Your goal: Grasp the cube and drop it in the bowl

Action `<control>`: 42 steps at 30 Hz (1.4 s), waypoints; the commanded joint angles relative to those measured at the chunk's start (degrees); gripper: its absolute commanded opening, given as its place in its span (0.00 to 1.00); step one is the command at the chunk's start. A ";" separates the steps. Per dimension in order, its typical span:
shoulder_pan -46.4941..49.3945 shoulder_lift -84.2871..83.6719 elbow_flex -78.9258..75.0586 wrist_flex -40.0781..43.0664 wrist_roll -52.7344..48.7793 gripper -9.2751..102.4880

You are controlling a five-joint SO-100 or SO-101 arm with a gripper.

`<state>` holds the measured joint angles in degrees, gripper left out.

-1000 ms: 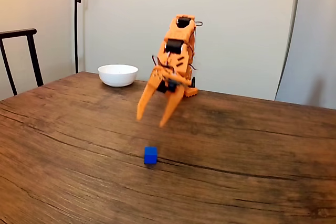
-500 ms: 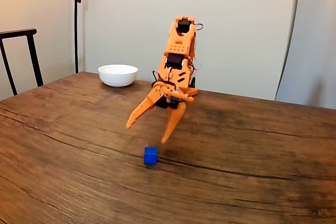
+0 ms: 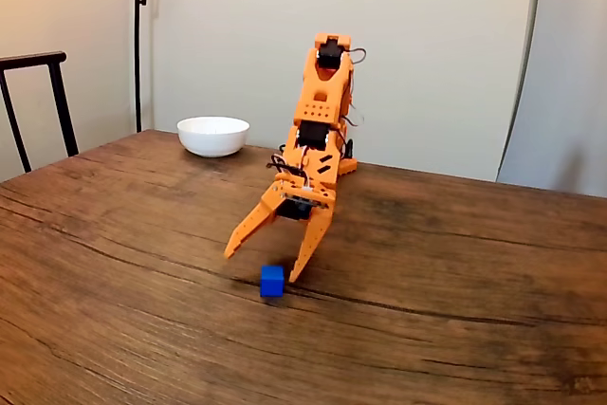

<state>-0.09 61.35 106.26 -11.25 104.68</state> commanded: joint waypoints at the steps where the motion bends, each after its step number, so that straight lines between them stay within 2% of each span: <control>1: -0.18 -0.35 -2.37 -2.11 -1.23 0.46; 18: -0.88 -6.77 -2.37 -12.04 -5.27 0.45; 27: -1.41 -7.29 -2.37 -12.04 -5.27 0.25; 42: -1.14 -7.38 -2.37 -12.04 -5.27 0.10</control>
<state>-0.79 53.70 104.94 -23.20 99.67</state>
